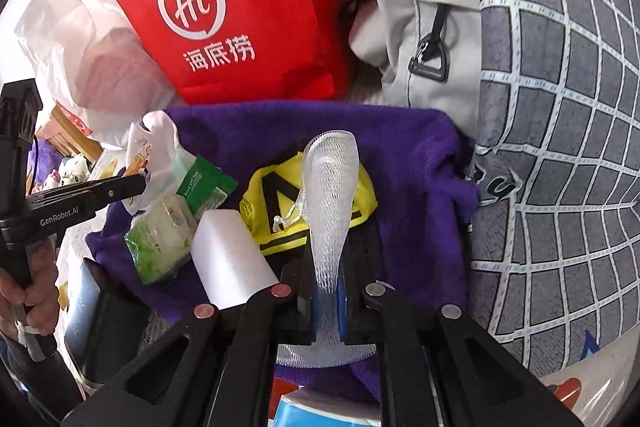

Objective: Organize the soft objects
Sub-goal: 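Lower the candy packet onto the towel and open the left gripper while the right gripper lowers the mesh bag, then open the right gripper to release the white mesh bag onto the towel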

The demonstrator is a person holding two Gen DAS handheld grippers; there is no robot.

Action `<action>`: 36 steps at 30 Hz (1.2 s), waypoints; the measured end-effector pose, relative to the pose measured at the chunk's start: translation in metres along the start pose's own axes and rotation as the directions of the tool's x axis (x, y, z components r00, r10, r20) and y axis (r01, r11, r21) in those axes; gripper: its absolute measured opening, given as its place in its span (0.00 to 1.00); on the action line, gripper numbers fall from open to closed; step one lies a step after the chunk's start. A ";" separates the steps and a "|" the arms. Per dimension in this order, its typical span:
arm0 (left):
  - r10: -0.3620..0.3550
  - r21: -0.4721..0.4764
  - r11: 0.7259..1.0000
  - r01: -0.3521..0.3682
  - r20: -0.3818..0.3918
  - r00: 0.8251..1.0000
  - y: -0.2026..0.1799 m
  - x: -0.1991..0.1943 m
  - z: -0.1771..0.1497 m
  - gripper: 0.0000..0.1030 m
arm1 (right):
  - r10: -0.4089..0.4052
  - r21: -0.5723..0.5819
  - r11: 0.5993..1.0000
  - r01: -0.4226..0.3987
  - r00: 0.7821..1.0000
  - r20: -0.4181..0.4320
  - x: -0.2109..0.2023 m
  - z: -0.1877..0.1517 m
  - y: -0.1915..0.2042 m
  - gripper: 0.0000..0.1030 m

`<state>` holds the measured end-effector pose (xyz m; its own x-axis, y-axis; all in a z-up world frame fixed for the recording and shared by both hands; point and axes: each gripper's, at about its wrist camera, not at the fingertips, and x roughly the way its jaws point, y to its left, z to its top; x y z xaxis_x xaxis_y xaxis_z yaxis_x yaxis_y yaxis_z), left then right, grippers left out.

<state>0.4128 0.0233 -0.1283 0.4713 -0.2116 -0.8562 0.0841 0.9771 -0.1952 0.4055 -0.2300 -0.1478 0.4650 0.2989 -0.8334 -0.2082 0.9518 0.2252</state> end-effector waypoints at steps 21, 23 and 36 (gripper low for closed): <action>-0.018 0.001 1.000 0.018 -0.023 1.000 -0.012 0.004 0.001 0.57 | 0.011 -0.005 1.000 -0.011 0.999 0.033 0.005 0.007 0.006 0.74; -0.018 0.007 1.000 0.018 -0.022 1.000 -0.014 0.002 0.002 0.58 | 0.003 -0.010 1.000 -0.003 0.999 0.042 0.002 0.007 0.006 0.76; -0.052 -0.026 0.998 0.052 0.001 0.999 -0.007 -0.013 0.006 0.73 | -0.003 -0.008 1.000 0.004 0.994 0.111 -0.024 0.008 0.002 0.89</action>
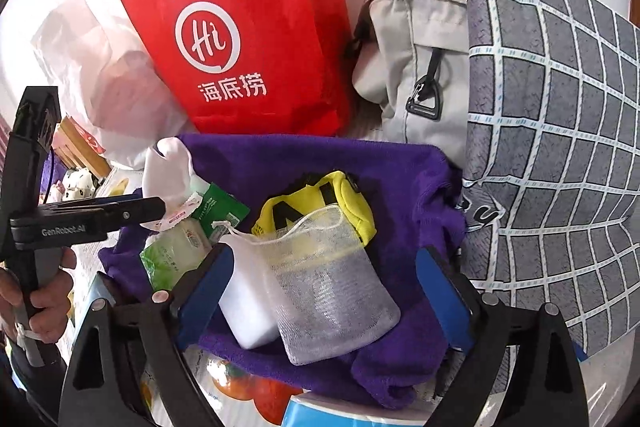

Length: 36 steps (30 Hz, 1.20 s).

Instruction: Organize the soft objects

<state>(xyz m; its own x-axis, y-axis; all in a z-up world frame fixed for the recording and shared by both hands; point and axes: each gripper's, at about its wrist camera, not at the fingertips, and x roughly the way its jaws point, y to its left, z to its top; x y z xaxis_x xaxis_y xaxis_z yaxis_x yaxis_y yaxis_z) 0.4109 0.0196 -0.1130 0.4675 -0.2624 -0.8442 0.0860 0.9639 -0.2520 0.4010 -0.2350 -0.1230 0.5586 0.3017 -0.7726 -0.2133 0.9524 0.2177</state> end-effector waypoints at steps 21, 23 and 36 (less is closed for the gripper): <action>0.067 0.032 0.997 -0.070 0.080 0.995 -0.017 -0.049 -0.013 0.87 | -0.117 0.009 0.993 0.117 0.992 0.041 -0.043 -0.001 0.019 0.99; 0.085 0.041 0.995 -0.089 0.079 0.993 -0.021 -0.060 -0.025 0.88 | -0.128 0.003 0.992 0.128 0.990 0.051 -0.054 -0.006 0.025 1.00; 0.125 0.034 0.991 -0.131 0.139 0.982 -0.038 -0.158 -0.124 0.89 | -0.168 -0.004 0.985 0.170 0.979 0.118 -0.173 -0.080 0.065 1.00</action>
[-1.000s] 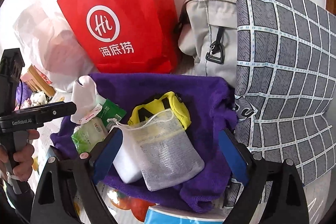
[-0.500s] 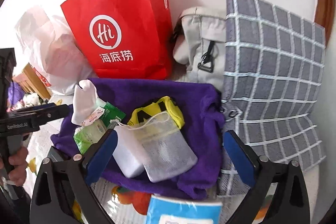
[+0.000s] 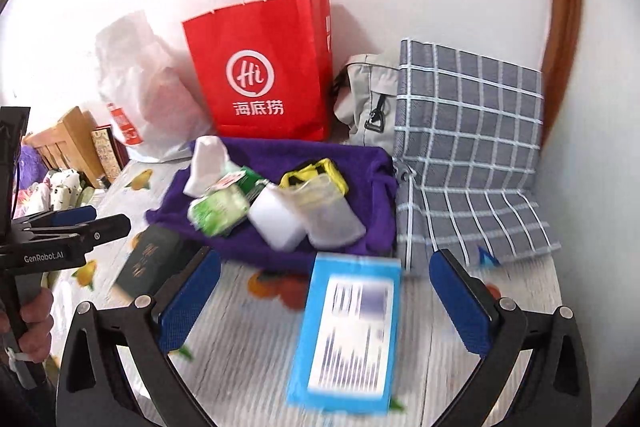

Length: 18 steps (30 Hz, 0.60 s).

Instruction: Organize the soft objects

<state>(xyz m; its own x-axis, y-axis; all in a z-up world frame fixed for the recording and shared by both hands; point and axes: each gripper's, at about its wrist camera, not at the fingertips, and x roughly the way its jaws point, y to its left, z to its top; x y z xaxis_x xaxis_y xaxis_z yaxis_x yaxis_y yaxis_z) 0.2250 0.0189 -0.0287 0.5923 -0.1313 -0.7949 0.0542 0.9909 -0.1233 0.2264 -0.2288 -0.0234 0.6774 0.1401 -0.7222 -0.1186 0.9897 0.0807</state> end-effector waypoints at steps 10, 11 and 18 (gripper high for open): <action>0.050 -0.002 0.999 -0.050 0.098 0.994 -0.008 -0.094 -0.071 0.89 | -0.023 0.047 0.999 0.022 1.000 0.012 -0.096 -0.066 0.006 1.00; 0.049 -0.006 0.999 -0.049 0.105 0.993 -0.009 -0.101 -0.077 0.89 | -0.027 0.053 0.998 0.026 0.999 0.022 -0.107 -0.074 0.007 1.00; 0.062 0.010 0.998 -0.064 0.159 0.985 -0.023 -0.141 -0.114 0.89 | -0.015 0.088 0.996 0.011 0.999 0.040 -0.145 -0.110 0.010 1.00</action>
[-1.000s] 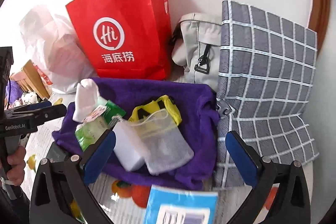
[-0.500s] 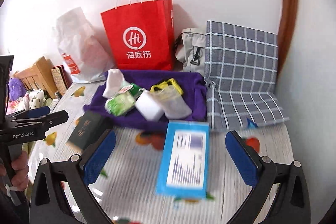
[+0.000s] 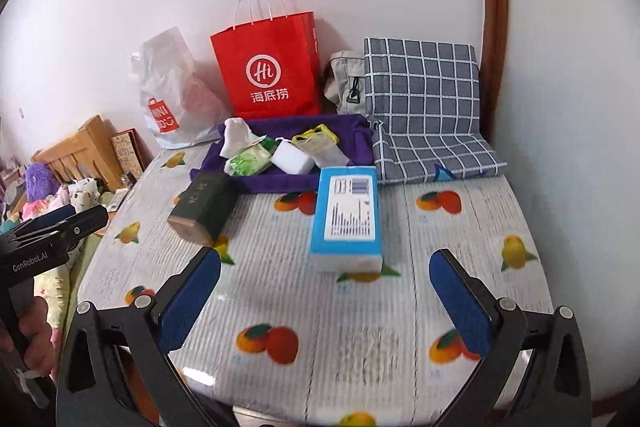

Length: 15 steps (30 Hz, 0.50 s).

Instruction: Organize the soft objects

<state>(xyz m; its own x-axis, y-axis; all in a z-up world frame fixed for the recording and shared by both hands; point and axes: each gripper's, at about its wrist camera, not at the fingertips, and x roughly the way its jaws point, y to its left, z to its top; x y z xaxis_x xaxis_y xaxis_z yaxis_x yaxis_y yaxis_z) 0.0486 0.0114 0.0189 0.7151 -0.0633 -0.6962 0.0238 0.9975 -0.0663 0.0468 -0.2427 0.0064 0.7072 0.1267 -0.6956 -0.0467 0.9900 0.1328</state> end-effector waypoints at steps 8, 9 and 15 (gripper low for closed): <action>-0.002 0.007 1.000 0.002 0.032 0.999 -0.010 -0.026 -0.015 0.89 | -0.018 -0.026 0.999 0.019 0.999 0.041 -0.031 -0.020 0.005 1.00; -0.001 0.007 1.000 0.001 0.037 0.999 -0.010 -0.027 -0.015 0.89 | -0.019 -0.024 1.000 0.020 0.999 0.043 -0.033 -0.021 0.005 1.00; -0.003 0.014 1.000 0.002 0.045 0.999 -0.012 -0.033 -0.018 0.89 | -0.022 -0.020 1.000 0.023 0.999 0.050 -0.038 -0.024 0.004 1.00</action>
<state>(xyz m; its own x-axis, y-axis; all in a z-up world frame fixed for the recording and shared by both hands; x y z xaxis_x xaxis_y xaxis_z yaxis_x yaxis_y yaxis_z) 0.0122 0.0015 0.0304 0.7457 -0.0644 -0.6631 0.0351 0.9977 -0.0575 0.0024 -0.2422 0.0163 0.7424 0.1017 -0.6622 -0.0448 0.9937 0.1024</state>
